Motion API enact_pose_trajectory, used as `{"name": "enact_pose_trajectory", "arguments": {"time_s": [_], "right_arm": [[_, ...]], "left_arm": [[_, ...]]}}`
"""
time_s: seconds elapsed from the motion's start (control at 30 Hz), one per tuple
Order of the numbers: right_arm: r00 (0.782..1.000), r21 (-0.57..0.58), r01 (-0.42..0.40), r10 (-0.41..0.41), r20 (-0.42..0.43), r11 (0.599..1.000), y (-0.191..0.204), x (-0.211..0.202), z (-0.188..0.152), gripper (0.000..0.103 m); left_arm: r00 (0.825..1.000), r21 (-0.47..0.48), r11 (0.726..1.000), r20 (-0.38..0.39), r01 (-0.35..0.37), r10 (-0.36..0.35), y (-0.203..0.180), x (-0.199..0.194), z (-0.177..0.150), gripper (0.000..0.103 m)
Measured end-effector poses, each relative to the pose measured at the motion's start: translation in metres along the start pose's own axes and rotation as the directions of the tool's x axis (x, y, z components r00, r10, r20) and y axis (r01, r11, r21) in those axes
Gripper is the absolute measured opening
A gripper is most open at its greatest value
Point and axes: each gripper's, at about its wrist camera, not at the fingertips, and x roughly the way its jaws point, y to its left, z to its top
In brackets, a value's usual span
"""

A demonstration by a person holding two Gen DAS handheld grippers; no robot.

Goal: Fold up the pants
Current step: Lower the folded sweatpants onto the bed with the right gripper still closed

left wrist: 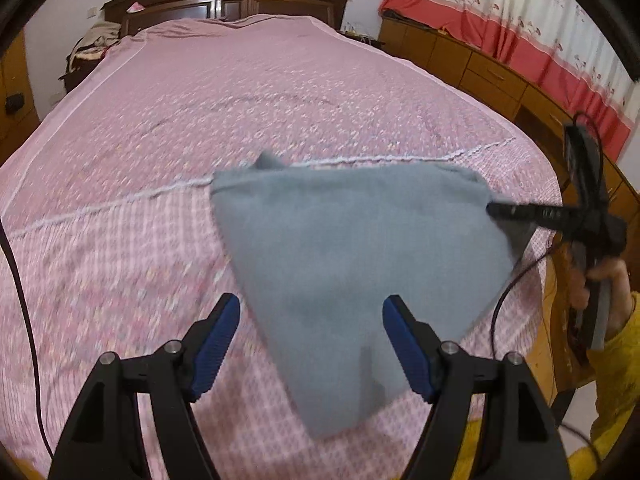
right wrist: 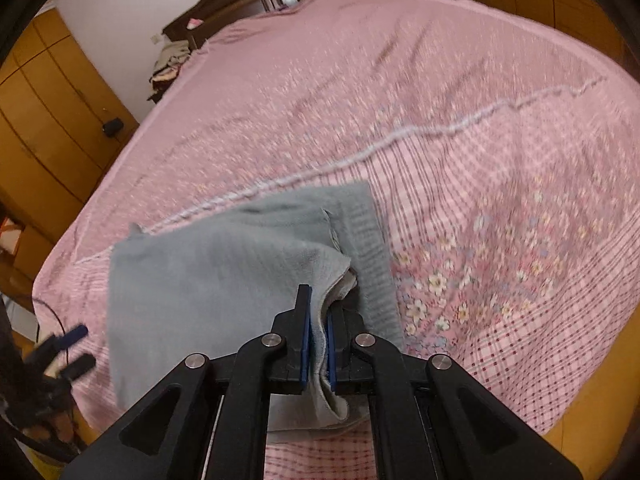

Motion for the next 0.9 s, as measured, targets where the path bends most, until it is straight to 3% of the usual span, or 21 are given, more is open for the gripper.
{"name": "enact_pose_trajectory", "arguments": {"time_s": [0.17, 0.37, 0.5, 0.63, 0.77, 0.9], "right_arm": [[0.999, -0.035, -0.024, 0.023, -0.028, 0.999, -0.003, -0.003, 0.002, 0.013], [0.999, -0.1, 0.031, -0.033, -0.021, 0.995, -0.002, -0.031, 0.013, 0.024], [0.999, -0.049, -0.029, 0.028, -0.019, 0.998, -0.01, -0.04, 0.029, 0.025], [0.993, -0.028, -0.086, 0.084, -0.085, 0.996, -0.009, -0.018, 0.042, 0.025], [0.972, 0.023, -0.103, 0.105, -0.212, 0.994, -0.016, 0.023, 0.042, 0.028], [0.964, 0.073, -0.148, 0.161, -0.21, 0.986, -0.021, 0.025, 0.044, 0.03]], "left_arm": [[1.0, 0.016, 1.0, -0.017, 0.013, -0.013, -0.007, 0.029, 0.03, 0.077], [0.999, -0.014, 1.0, -0.054, -0.004, 0.004, -0.007, 0.057, 0.04, 0.077], [0.996, -0.027, 0.999, -0.082, -0.025, 0.022, -0.007, 0.071, 0.037, 0.077], [0.996, -0.003, 0.999, -0.073, -0.053, 0.052, -0.01, 0.072, 0.033, 0.077], [0.997, -0.011, 0.999, -0.07, -0.045, 0.044, -0.009, 0.073, 0.031, 0.078], [0.996, -0.013, 0.999, -0.073, -0.044, 0.043, -0.009, 0.075, 0.032, 0.078]]}}
